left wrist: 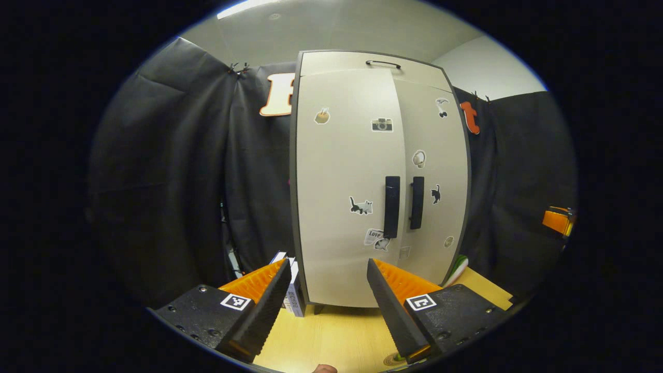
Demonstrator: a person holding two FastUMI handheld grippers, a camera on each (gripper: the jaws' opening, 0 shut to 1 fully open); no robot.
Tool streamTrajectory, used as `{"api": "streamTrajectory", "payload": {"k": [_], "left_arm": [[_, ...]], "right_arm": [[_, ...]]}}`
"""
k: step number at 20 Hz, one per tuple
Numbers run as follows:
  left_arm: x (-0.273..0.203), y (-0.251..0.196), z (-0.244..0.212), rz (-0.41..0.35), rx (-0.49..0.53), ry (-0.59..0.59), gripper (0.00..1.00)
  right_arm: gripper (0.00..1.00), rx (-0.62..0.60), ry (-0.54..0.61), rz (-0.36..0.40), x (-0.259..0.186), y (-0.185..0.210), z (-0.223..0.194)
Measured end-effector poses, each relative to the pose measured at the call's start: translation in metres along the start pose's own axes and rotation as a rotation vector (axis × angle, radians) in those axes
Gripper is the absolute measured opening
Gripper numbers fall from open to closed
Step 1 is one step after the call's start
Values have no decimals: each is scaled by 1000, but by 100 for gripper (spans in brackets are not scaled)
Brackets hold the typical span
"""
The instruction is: Grasp the bottle in the cabinet with the left hand and place it on the coaster, then close the right door with the right hand and the left door with the left hand.
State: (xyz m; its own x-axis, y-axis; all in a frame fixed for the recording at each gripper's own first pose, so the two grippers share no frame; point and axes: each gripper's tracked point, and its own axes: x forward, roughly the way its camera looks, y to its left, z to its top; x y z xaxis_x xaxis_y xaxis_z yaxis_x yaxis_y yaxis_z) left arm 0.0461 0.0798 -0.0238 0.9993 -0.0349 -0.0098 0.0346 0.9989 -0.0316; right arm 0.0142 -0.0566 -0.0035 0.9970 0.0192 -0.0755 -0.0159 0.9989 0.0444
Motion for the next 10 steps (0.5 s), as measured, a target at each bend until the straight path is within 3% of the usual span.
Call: {"api": "streamTrajectory", "payload": {"k": [6,7,10], "left_arm": [[-38,14,-14,59,-16,12,93],[-41,17,-15,63,-12,15,89],[-43,22,-13,61,-8,19,93]], "right_arm": [[92,-15,-8,29,-2,33,-5],[96,-18,-6,42,-3,41,-5],[96,-8,-9,44,-4,55,-4]]}}
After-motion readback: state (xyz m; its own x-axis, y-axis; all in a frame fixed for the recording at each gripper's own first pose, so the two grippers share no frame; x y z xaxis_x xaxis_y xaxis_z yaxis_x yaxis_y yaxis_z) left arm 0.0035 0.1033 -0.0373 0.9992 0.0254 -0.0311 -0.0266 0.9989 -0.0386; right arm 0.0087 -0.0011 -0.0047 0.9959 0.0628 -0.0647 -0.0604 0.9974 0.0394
